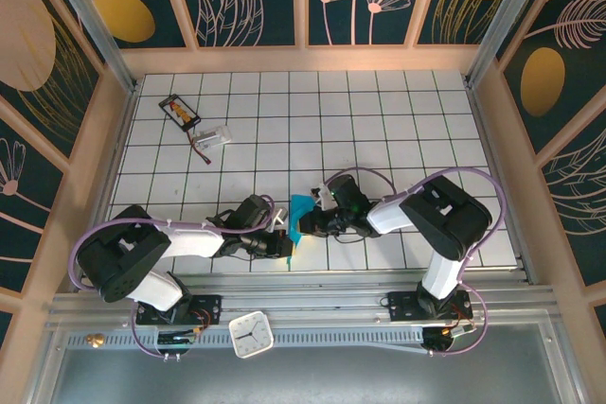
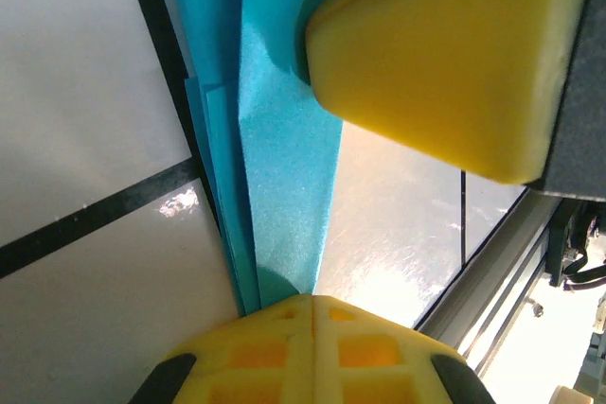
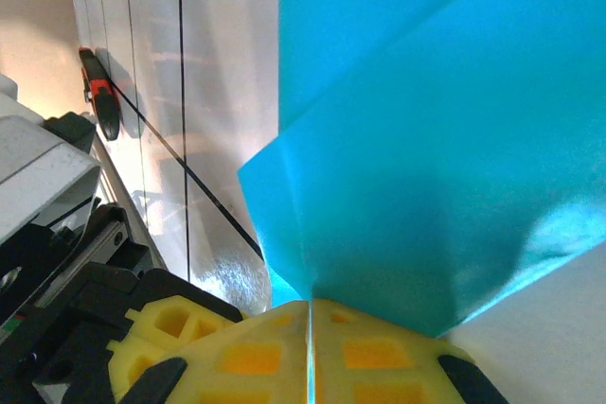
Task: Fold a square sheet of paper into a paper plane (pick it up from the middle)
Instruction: Perform the fifth fold on the wing at the bottom-center of the table.
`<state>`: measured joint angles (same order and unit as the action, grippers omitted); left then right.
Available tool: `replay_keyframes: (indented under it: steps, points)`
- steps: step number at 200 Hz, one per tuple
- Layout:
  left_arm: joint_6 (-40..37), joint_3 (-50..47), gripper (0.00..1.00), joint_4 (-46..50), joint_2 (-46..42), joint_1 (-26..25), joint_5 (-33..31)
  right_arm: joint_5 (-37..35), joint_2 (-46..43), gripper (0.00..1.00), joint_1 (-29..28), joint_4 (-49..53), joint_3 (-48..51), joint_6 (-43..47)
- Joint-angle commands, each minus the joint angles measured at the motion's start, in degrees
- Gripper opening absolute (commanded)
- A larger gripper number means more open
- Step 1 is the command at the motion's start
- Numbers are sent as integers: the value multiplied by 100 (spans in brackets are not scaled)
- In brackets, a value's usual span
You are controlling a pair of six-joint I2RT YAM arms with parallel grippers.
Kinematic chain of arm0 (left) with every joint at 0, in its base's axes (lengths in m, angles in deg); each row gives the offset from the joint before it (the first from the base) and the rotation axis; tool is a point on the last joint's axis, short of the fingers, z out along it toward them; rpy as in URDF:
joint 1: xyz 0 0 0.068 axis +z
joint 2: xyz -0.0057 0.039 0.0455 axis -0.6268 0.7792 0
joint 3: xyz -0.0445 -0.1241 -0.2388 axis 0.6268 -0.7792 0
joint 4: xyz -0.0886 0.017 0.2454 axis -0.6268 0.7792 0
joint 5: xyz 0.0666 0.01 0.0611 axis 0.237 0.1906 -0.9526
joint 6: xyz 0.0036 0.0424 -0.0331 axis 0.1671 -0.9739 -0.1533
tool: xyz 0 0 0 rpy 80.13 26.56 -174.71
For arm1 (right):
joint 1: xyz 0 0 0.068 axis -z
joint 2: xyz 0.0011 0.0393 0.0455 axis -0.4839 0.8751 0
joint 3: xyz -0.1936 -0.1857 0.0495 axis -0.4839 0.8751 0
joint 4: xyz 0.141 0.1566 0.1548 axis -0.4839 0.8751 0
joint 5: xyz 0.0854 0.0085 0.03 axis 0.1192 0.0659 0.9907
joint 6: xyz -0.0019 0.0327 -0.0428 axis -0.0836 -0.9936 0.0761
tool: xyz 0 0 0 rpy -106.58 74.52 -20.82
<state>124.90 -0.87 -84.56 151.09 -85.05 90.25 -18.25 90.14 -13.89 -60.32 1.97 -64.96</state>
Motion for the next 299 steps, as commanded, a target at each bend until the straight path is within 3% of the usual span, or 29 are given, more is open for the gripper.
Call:
replay_keyframes:
  steps: [1,98,217,269,299]
  points:
    - [-213,-356,0,1291,466,-57,-459,-639,265,11,290,359,-113,247]
    - [-245,-417,0,1291,476,-60,-460,-751,588,11,942,607,-423,399]
    - [-187,-456,0,1305,397,-60,-503,-1393,864,8,1522,1341,-909,618]
    - [-27,-388,0,1188,352,-54,-512,-1101,-45,10,1625,1265,-962,1035]
    - [26,-417,0,1159,335,-60,-521,-1080,-557,11,1089,1170,-791,1100]
